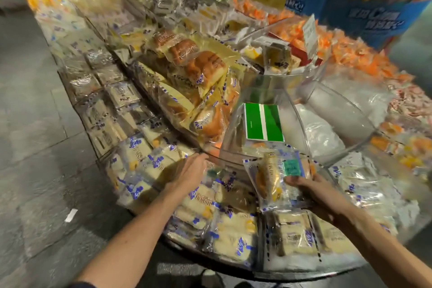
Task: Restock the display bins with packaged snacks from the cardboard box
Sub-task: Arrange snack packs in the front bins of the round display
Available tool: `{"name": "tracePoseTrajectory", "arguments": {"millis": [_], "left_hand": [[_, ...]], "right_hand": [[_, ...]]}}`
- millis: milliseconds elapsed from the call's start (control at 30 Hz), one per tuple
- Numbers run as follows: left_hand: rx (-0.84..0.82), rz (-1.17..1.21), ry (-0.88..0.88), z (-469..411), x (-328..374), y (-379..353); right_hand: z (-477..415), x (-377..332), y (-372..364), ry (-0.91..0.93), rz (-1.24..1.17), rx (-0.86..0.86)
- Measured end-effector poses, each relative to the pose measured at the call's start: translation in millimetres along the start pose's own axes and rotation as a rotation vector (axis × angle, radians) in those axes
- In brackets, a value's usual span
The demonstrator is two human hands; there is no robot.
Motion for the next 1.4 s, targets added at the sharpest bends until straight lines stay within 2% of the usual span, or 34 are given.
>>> {"name": "tracePoseTrajectory", "arguments": {"millis": [100,200,367,467,667,767,867,1033,1133,1267,1400], "left_hand": [[-0.281,-0.215,-0.181,-13,-5,-16],[-0.340,-0.399,-0.300,-23,2,-21],[-0.293,-0.674,-0.372,-32,7,-14],[-0.236,-0.718,-0.386,-31,7,-4],[0.101,-0.698,-0.449,-7,12,23],[0.229,-0.661,-0.535,5,7,14],[0.202,-0.692,-0.588,16,0,-5],[0.055,-0.677,-0.681,23,-14,-32],[-0.002,-0.734,-0.640,30,-22,-42],[-0.008,-0.705,-0.587,38,-33,-51],[0.147,-0.749,-0.674,46,-25,-52]], "right_hand": [[-1,15,10,0.001,0.065,0.022],[0,30,13,-0.047,0.068,0.044],[6,31,11,-0.078,0.045,0.071],[5,34,16,-0.062,0.063,0.097],[5,28,8,-0.070,0.114,0.117],[6,27,9,-0.093,0.072,0.134],[10,25,8,-0.115,0.180,0.168],[14,23,7,-0.111,0.183,0.185],[17,21,5,-0.106,0.175,0.189],[20,18,2,-0.106,0.205,0.175],[23,19,1,-0.122,0.210,0.161]]}}
Point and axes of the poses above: each hand's wrist, its own z-axis away from the middle knuckle, its own y-axis out of the back of the hand, x = y × z, the point moved 5 cm from there along -z, towards the middle knuckle, and after that the axes turned 7 degrees about -z, right-handed, at the moved point
